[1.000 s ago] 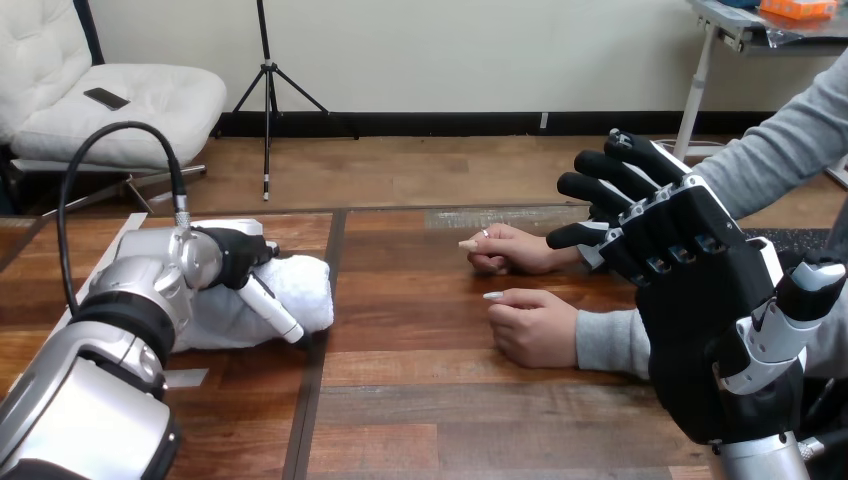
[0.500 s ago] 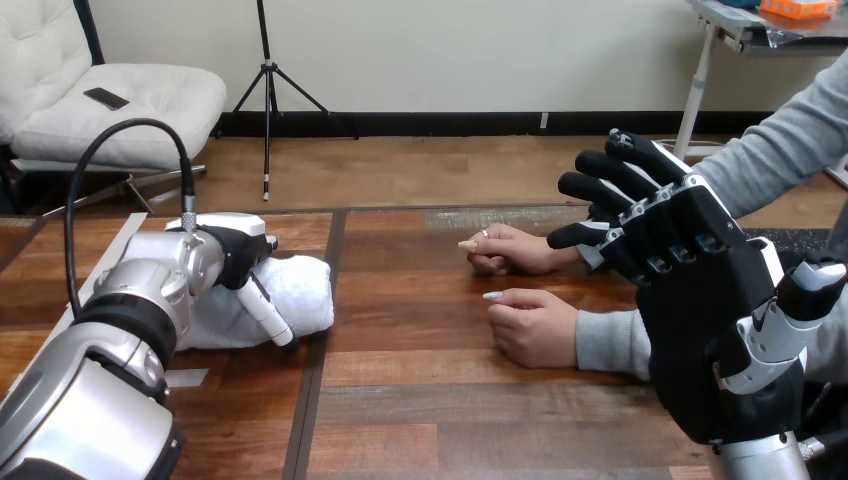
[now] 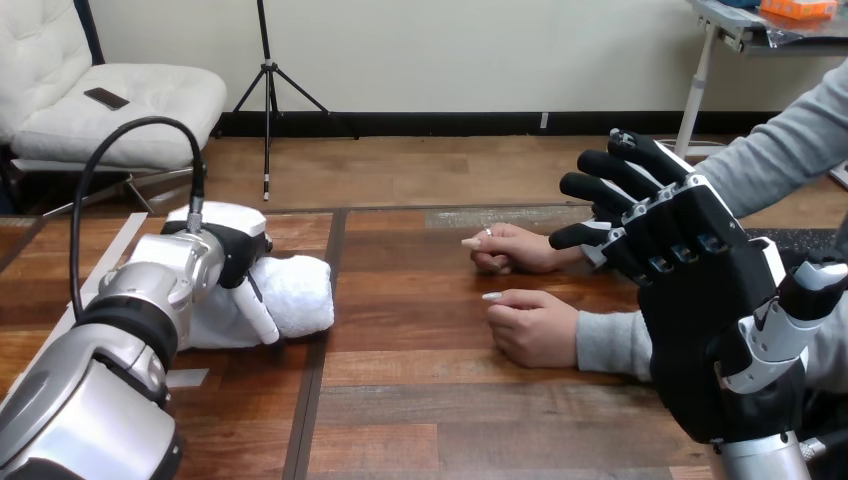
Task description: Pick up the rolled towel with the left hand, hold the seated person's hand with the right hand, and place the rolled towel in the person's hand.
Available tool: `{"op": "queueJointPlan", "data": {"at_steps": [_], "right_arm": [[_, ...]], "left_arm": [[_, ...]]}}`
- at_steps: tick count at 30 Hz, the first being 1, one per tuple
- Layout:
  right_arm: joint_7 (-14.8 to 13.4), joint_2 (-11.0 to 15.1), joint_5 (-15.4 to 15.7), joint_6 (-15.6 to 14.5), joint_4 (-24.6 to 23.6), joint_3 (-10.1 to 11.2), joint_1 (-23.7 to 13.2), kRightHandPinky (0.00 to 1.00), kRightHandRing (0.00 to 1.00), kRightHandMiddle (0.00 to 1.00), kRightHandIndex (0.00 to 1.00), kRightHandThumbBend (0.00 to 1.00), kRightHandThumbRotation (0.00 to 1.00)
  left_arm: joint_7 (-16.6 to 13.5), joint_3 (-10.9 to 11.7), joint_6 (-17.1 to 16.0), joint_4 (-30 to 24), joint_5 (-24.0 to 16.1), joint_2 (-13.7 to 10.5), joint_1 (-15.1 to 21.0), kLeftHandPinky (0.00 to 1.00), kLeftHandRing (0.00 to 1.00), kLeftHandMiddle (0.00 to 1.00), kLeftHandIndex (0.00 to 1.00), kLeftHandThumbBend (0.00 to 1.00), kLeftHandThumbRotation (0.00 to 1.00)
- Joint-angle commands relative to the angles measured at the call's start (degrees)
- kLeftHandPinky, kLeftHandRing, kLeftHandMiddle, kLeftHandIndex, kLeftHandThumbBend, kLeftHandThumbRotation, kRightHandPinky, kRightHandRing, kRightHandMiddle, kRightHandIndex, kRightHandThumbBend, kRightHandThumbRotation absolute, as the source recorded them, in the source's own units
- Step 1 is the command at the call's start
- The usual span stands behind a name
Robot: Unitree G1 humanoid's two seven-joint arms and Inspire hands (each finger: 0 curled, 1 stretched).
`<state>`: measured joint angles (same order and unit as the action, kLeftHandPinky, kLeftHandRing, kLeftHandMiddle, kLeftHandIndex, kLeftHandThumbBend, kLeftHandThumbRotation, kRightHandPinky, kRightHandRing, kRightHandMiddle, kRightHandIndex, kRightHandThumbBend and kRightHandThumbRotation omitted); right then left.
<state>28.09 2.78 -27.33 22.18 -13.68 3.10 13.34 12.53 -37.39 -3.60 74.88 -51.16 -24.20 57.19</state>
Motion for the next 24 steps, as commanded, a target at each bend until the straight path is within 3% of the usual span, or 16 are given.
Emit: {"op": "queueJointPlan", "data": {"at_steps": [1,9,24], "right_arm": [[-0.1,0.8,-0.7,0.1,-3.0,0.4,-2.0,0.58,0.77,0.78,0.78,0.94,1.0],[0.0,0.7,-1.3,-0.1,-3.4,0.4,-2.0,0.58,0.77,0.79,0.78,0.94,1.0],[0.2,1.0,-2.3,-0.5,-4.2,0.4,-1.7,0.58,0.77,0.79,0.78,0.94,1.0]], "left_arm": [[-3.1,-1.6,-0.5,-0.1,-1.2,-0.6,2.6,0.5,0.62,0.71,0.83,1.0,0.43],[-4.6,-1.8,-0.6,0.2,-1.5,-0.5,2.2,0.5,0.66,0.74,0.78,0.99,0.4],[-4.0,-0.4,-0.1,0.7,0.5,0.3,1.6,0.57,0.79,0.83,0.79,0.99,0.36]]}}
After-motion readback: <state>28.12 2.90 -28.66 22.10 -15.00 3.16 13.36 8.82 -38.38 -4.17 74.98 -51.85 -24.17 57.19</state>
